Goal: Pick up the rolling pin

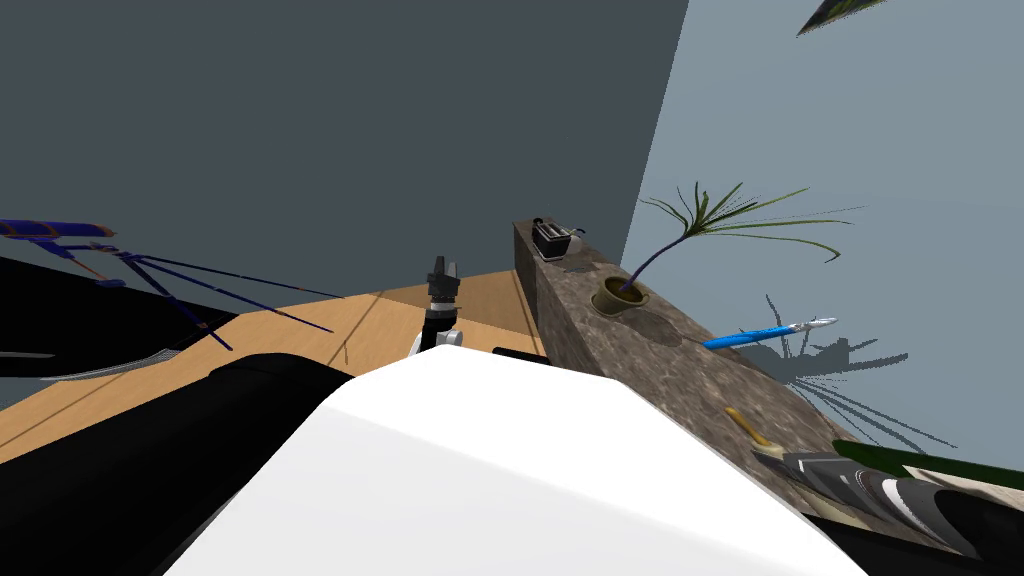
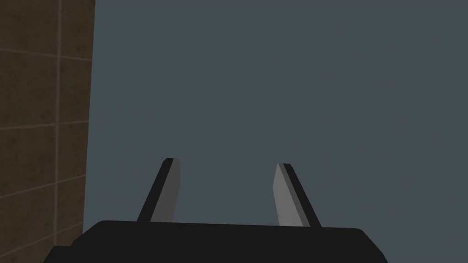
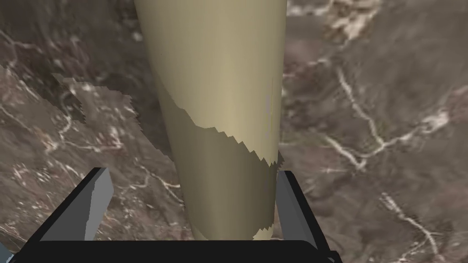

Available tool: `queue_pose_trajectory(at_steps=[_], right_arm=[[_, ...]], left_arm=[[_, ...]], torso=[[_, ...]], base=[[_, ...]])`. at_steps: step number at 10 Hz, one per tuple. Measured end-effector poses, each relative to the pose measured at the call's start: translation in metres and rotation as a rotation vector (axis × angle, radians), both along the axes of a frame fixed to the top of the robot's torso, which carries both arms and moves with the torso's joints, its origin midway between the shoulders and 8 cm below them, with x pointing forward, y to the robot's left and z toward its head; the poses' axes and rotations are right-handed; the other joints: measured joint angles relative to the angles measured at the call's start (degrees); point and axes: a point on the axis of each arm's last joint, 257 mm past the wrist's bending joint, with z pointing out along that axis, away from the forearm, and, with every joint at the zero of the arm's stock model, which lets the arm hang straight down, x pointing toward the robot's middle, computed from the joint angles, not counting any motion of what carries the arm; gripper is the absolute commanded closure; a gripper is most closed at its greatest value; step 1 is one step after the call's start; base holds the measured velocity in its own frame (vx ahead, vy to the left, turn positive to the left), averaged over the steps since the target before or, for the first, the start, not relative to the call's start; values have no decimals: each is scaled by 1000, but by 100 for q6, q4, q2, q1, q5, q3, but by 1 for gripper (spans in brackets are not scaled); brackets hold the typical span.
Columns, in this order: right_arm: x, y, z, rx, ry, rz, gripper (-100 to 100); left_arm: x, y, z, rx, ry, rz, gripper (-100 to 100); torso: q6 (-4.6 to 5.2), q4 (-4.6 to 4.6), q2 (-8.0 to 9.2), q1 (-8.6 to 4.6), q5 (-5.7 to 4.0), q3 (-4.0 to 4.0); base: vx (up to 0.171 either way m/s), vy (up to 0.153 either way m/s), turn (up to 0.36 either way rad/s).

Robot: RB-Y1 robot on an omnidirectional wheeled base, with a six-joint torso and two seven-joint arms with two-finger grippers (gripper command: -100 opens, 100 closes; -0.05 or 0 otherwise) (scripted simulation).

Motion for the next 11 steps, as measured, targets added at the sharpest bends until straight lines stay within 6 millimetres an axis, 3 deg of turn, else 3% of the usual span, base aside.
queue_pose_trajectory(at_steps=[4,5,6,10,11], right_arm=[[0,0,0,1,1,1,100],[0,0,0,1,1,1,0],[0,0,0,1,1,1,100],[15,-2,21,-4,10,38,100],[16,-2,21,-3,10,38,0]], left_arm=[[0,0,0,0,0,0,0],[0,0,0,0,0,0,0],[0,0,0,0,0,0,0],[0,0,0,0,0,0,0],[0,0,0,0,0,0,0]], torso=[[2,-2,-10,13,7,-6],[1,-2,-11,14,8,-6],[1,-2,-11,16,9,-6],[3,-3,-21,44,23,-12],[1,-3,-16,36,21,-9]], base=[[0,0,0],[0,0,0],[39,20,-176],[37,39,-95],[0,0,0]])
